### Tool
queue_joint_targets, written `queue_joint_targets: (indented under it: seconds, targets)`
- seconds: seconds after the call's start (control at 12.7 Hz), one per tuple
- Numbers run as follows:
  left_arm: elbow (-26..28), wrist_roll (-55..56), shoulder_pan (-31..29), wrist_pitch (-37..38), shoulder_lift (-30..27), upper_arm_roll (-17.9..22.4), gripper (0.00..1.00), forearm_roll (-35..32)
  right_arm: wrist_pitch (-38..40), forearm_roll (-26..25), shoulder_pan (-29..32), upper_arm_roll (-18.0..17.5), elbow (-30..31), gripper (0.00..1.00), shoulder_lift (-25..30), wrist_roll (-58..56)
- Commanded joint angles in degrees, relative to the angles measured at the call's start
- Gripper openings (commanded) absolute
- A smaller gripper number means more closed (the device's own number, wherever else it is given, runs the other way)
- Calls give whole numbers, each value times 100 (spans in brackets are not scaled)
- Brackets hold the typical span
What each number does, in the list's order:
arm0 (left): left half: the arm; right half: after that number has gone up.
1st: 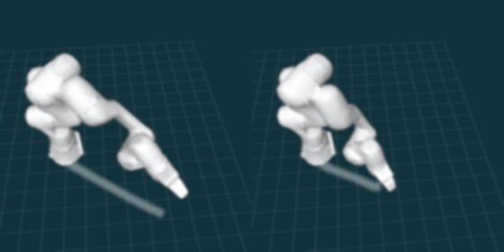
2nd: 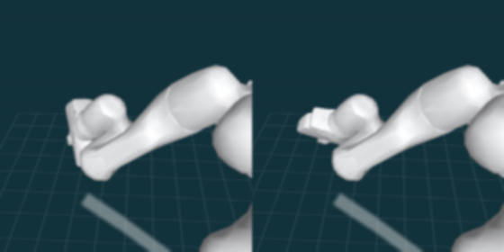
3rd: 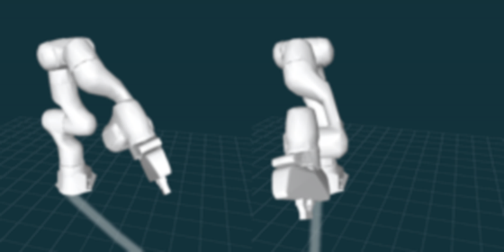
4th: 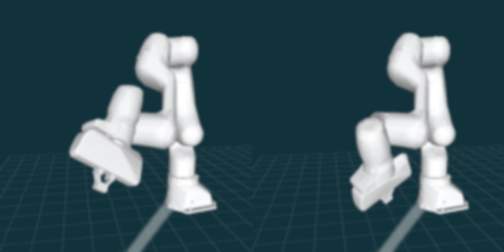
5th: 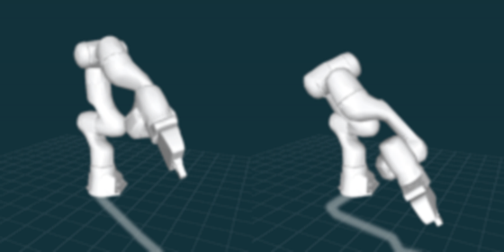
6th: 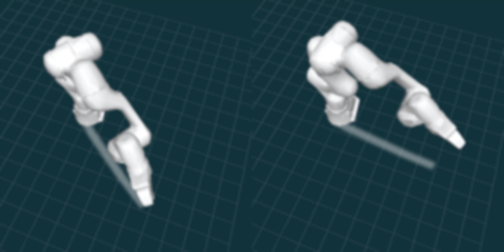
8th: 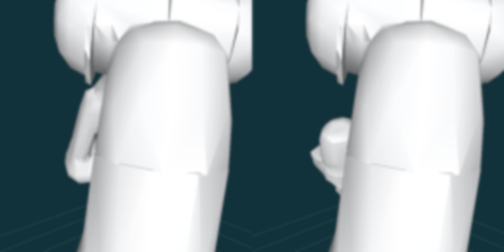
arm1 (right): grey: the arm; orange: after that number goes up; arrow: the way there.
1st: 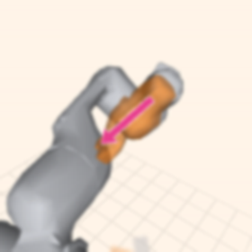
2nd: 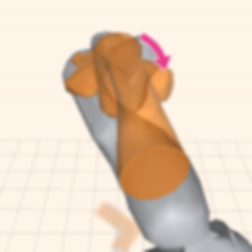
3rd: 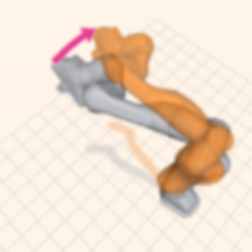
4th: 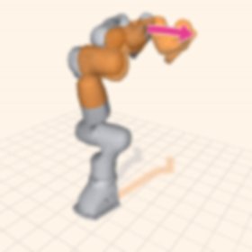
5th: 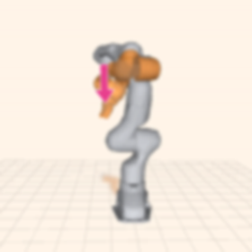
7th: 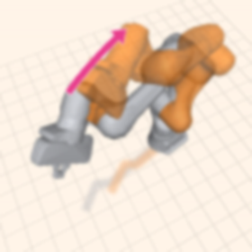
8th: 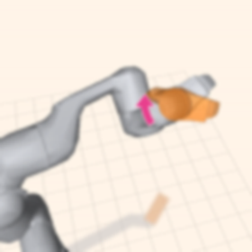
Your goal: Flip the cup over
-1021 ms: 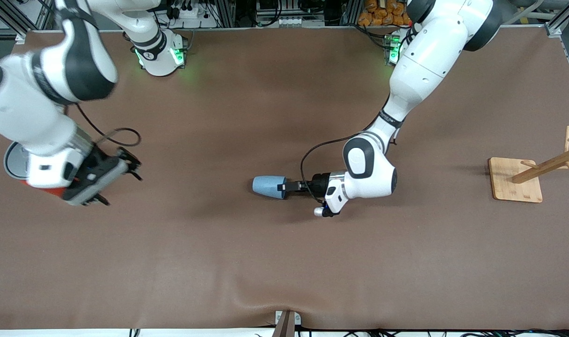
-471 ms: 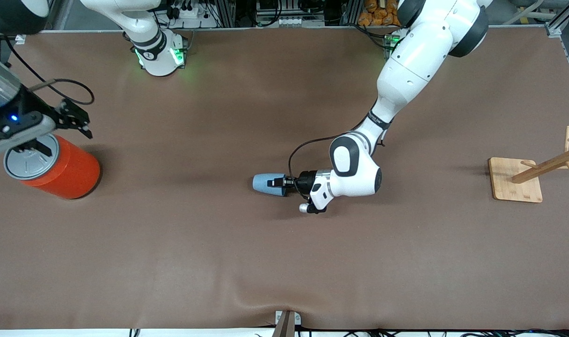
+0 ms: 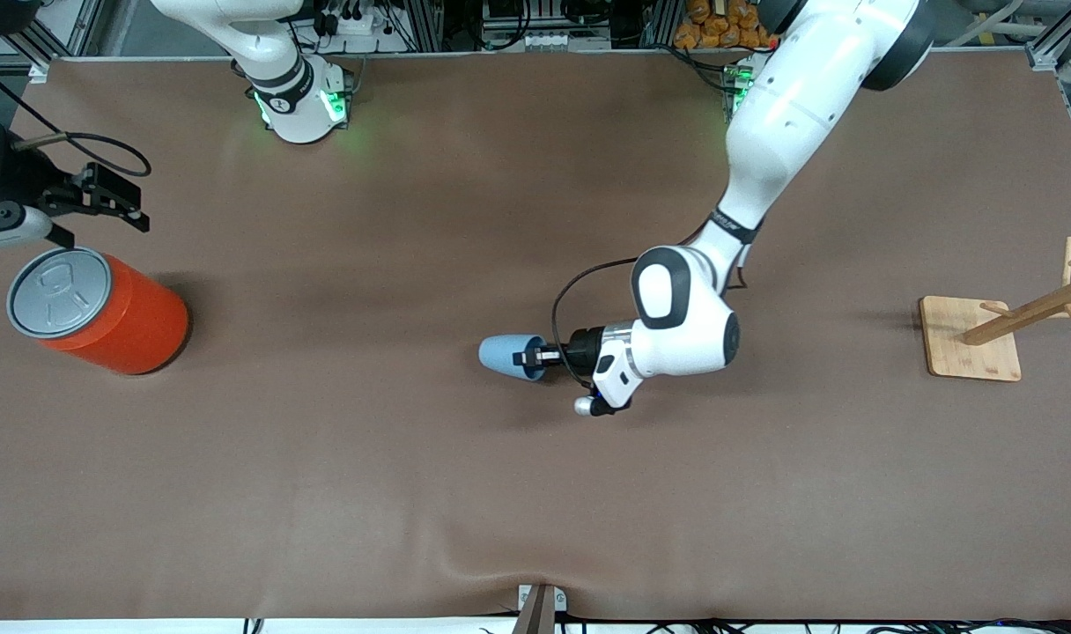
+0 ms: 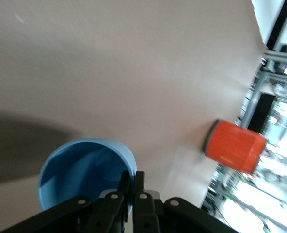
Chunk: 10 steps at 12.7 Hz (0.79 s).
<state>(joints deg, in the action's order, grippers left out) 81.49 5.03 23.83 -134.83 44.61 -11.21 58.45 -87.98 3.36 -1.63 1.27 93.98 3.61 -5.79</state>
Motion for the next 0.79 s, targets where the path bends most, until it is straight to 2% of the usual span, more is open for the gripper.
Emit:
queue_joint_targets:
  seconds: [0.0, 0.31, 0.47, 0.55, 0.71]
  targets:
    - [402, 1128, -175, 97, -759, 101, 0, -1086, 386, -37, 22, -4, -371, 100, -1, 596]
    - [1096, 1535, -983, 229, -1542, 110, 0, -3440, 325, -54, 136, 31, -521, 100, -27, 517]
    - [1508, 1842, -1343, 238, -1850, 110, 0, -4897, 316, -134, 75, 14, -714, 100, -184, 587]
    - [1728, 1965, -1459, 299, -1999, 101, 0, -5566, 369, -21, 179, 31, -758, 100, -203, 544]
    - [2237, 2133, -1626, 309, -2324, 110, 0, -6413, 395, 190, 425, 32, -759, 100, -238, 526]
